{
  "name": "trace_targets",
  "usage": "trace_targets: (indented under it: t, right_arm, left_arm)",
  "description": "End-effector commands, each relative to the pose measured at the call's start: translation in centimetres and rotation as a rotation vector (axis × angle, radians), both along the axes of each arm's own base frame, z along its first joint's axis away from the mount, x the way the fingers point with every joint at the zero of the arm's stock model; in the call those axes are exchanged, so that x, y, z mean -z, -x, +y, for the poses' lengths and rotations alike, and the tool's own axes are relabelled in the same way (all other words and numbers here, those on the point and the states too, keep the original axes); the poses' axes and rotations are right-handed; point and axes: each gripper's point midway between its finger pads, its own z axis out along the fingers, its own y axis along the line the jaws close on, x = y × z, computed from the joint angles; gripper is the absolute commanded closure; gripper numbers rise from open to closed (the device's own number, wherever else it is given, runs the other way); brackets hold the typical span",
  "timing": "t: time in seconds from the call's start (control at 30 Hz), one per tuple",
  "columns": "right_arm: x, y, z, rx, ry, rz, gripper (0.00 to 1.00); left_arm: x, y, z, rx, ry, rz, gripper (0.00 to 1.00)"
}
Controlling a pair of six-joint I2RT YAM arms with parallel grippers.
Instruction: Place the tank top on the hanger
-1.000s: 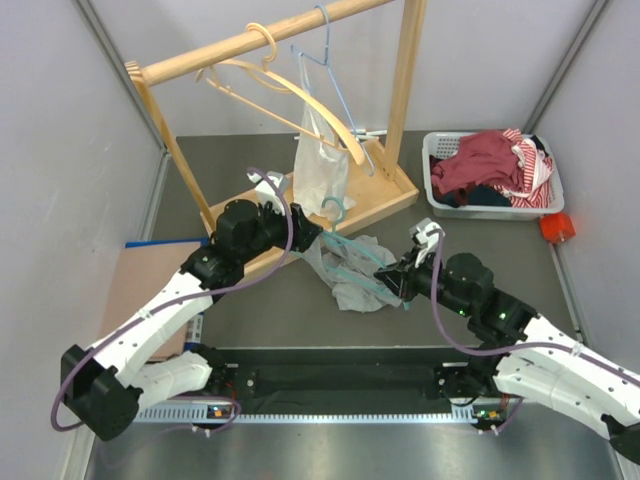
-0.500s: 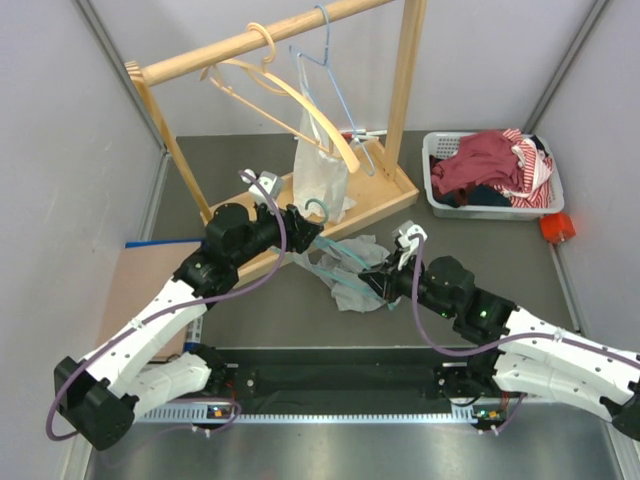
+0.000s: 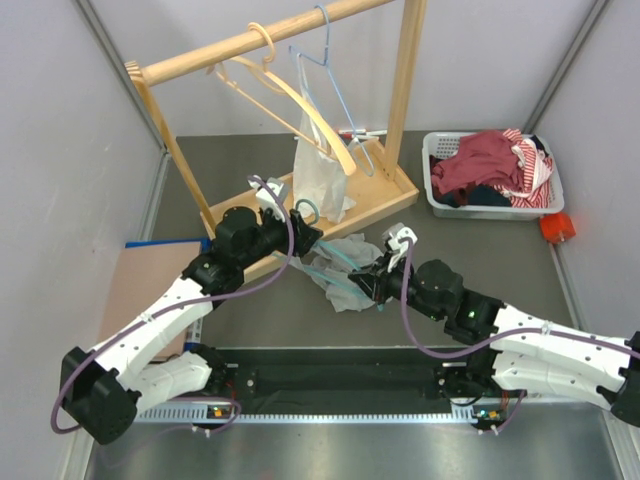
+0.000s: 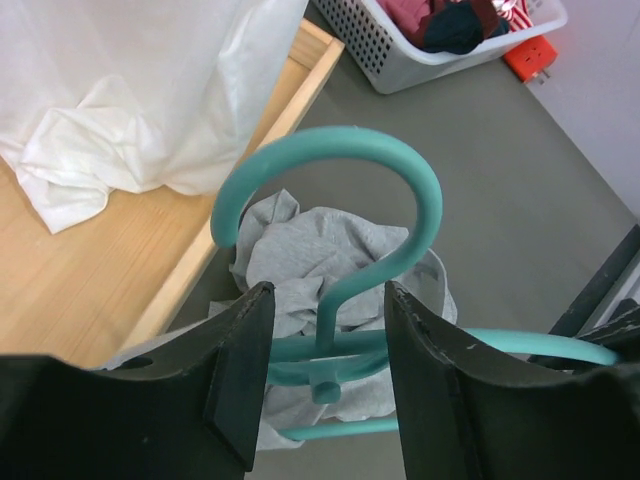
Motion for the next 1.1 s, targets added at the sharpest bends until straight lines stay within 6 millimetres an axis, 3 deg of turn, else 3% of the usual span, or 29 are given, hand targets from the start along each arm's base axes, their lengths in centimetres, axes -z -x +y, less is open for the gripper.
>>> trace_targets:
  t: [0.0, 0.17, 0.2, 0.33, 0.37, 0.47, 0.5, 0.6, 0.7, 0.77, 0.87, 1.07]
  right_arm:
    - [-6.5, -0.2, 1.2, 0.008, -0.196, -0.078, 1.00]
    - [-5.7, -0.1, 2.3, -0.019, -0.171, -0.059, 1.00]
    - [-5.6, 0.0, 2.4, -0.022, -0.165, -0.054, 1.00]
    - [-4.9, -0.3, 2.8, -0.012, -0.150, -0.033, 1.00]
    - [-4.8, -0.4, 2.8, -0.004, -0.146, -0.029, 1.00]
    - [-5.0, -1.0, 2.4, 0.037, -0.132, -0.023, 0.80]
    - [-4.5, -1.1, 2.1, 0.050, -0.106, -0.011, 0.63]
    - [-5.1, -1.5, 0.8, 0.106, -0.078, -0.008, 0.36]
    - [-5.8, -1.9, -1.4, 0.192, -0.078, -0.006, 0.21]
    - [-5.9, -2.5, -3.0, 0.263, -0.086, 0.004, 0.18]
    - [-3.7, -3.4, -4.6, 0.349, -0.049, 0.060, 0.17]
    - [1.8, -4.9, -4.8, 0.377, -0.001, 0.198, 0.18]
  left_arm:
    - [-1.0, -0.5, 0.2, -0.015, 0.015, -0.071, 0.50]
    - [-0.8, -0.7, 0.3, -0.029, 0.013, -0.093, 0.69]
    - [-1.0, -0.8, 0.3, -0.028, 0.016, -0.100, 0.79]
    - [-0.2, -0.8, 0.5, -0.032, -0.003, -0.109, 1.00]
    - [-0.1, -1.0, 0.8, -0.046, -0.011, -0.113, 1.00]
    - [0.8, -1.6, 1.9, -0.113, -0.041, -0.122, 1.00]
    - [0.9, -1.8, 2.2, -0.131, -0.046, -0.126, 1.00]
    - [1.3, -2.4, 3.6, -0.206, -0.070, -0.147, 1.00]
    - [1.7, -2.2, 4.1, -0.224, -0.064, -0.169, 1.00]
    - [1.4, -2.1, 4.2, -0.227, -0.053, -0.183, 1.00]
    - [1.6, -2.0, 4.4, -0.231, -0.052, -0.184, 1.00]
    - [2.3, -1.7, 4.4, -0.229, -0.056, -0.168, 1.00]
